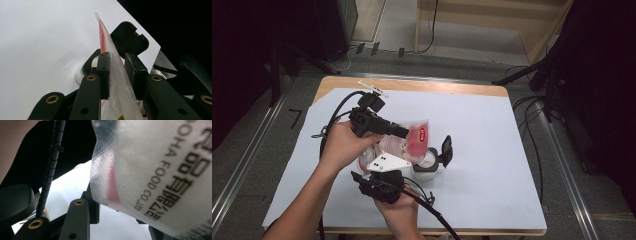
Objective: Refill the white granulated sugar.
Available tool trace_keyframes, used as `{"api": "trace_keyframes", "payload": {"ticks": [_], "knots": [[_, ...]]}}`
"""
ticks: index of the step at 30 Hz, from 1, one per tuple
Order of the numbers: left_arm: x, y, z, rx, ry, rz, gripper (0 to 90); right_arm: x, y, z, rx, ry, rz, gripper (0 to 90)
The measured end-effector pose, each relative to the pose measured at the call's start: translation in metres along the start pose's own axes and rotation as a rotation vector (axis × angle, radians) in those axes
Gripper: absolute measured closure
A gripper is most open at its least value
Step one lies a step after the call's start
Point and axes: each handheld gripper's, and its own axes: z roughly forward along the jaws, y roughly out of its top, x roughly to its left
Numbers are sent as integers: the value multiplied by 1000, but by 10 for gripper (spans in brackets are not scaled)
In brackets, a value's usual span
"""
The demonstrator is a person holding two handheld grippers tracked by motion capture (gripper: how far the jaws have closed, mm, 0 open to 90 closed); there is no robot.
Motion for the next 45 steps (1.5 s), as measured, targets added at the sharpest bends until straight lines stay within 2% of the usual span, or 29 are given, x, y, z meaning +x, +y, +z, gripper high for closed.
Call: {"api": "trace_keyframes", "payload": {"ticks": [22, 34, 38, 45], "knots": [[-4, 2, 1, -12, 16, 18, 749, -3, 0, -2, -4, -5, 4, 641], [-4, 2, 1, -17, 13, 12, 748, -3, 2, -2, 3, -1, 6, 640], [-3, 2, 0, -11, 13, 15, 747, -3, 1, -2, 8, 2, 0, 639], [-1, -1, -2, 0, 15, 12, 748, -2, -2, 0, 13, -3, -41, 620]]}}
